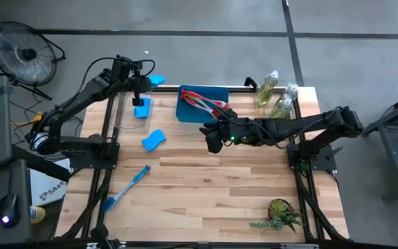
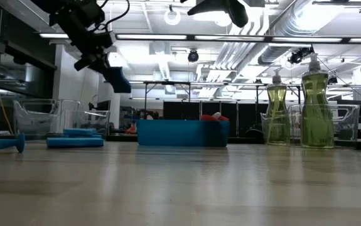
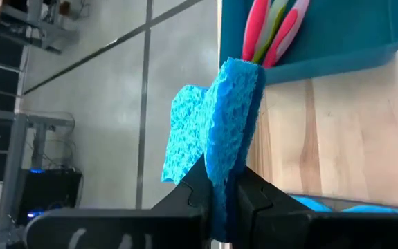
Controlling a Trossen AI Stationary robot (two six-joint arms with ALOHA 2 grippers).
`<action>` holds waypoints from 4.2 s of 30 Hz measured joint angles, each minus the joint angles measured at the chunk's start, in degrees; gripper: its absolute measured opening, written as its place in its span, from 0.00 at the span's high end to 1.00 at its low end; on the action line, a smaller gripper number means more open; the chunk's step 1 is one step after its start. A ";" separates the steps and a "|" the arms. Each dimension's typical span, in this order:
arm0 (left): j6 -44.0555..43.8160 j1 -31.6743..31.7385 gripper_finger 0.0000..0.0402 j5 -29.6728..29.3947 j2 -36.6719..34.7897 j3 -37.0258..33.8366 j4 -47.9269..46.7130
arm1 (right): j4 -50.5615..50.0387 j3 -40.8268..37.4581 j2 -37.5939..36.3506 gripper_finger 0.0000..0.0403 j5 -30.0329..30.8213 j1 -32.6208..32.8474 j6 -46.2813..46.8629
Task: Pick & Place Kitchen Sink Supplies
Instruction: Put the bottom blue sponge into the left transparent bin, then put the blue sponge into the left transparent bin
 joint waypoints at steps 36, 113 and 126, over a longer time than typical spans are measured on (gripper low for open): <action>-8.31 7.03 0.94 -9.91 0.44 -8.72 -5.25 | -0.49 0.00 0.81 0.68 0.20 0.00 -2.51; -14.16 7.03 0.11 -1.20 -0.37 -3.70 -25.19 | -1.90 0.00 3.62 0.68 -13.33 1.16 -3.37; -15.98 7.01 0.11 -0.66 -0.37 2.40 -30.99 | -4.92 0.00 3.59 0.64 -17.72 -0.76 -8.18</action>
